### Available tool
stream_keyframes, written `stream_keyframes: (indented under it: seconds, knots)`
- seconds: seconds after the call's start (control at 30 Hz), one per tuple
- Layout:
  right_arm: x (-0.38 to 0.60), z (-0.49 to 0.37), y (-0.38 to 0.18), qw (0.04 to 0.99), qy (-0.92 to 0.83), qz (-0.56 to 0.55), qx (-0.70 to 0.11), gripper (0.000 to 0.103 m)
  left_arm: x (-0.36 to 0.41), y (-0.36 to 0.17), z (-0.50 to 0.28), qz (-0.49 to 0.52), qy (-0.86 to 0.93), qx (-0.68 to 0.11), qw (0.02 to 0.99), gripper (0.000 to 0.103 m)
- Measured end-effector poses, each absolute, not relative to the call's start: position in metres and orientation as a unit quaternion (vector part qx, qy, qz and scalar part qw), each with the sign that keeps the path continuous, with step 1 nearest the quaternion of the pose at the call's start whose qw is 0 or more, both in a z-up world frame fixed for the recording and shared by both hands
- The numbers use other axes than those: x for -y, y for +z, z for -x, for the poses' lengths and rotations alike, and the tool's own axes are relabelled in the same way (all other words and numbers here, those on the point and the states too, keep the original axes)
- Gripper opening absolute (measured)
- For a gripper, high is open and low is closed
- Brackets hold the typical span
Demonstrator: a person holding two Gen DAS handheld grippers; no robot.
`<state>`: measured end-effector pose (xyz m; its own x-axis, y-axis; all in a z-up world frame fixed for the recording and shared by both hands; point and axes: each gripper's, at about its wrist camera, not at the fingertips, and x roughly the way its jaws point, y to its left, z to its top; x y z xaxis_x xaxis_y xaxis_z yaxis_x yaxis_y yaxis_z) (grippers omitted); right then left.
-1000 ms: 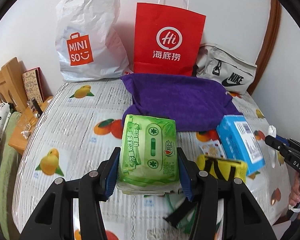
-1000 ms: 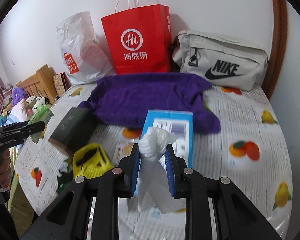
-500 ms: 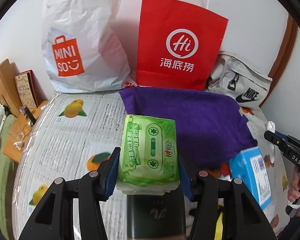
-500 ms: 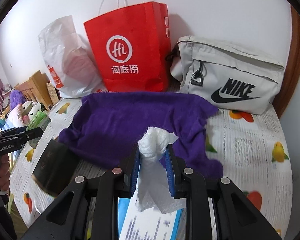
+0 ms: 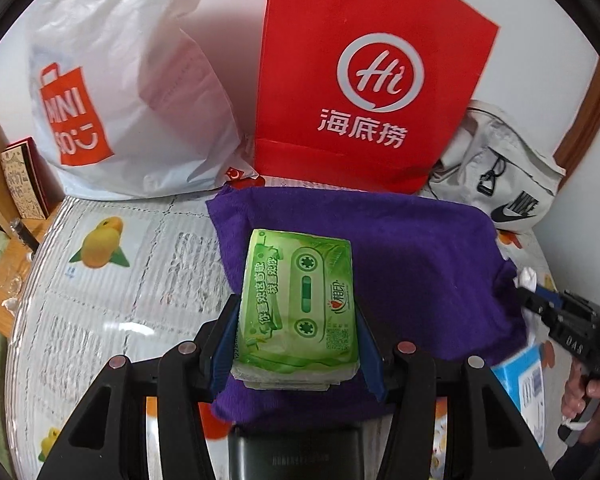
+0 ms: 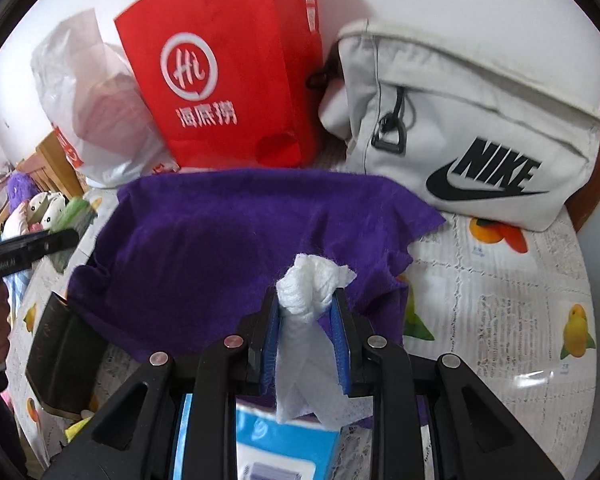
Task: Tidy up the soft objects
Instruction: 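Carry the wipes onto the purple towel and open the left tool while the right tool carries the tissue, then lower the white tissue onto the purple towel and open the right tool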
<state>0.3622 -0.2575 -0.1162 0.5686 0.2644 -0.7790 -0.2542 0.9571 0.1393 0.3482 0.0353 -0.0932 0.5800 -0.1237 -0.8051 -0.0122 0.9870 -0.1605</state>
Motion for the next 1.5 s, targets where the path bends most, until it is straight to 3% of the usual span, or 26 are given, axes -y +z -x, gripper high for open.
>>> stream_keyframes:
  seconds: [0.73,0.9,1.2,1.5]
  knots:
    - [0.257,-0.389,-0.159,0.852,0.154,-0.004,-0.5,0.027,-0.026,-0.134,-0.418,0.098,-0.022,-0.505,0.857,0.051]
    - [0.256,-0.39,-0.157,0.856,0.152,0.005,-0.493,0.05,-0.026,-0.135,-0.419,0.103,-0.024,-0.511,0.853,0.07]
    - [0.257,-0.372,-0.13,0.875,0.142,-0.002,-0.464,0.058,-0.026,-0.108,-0.388,0.092,-0.018,-0.489,0.867,0.07]
    - [0.24,-0.295,-0.1,0.882,0.172,-0.017,-0.439,0.063,-0.024,-0.074,-0.312,0.083,-0.053,-0.461,0.882,0.07]
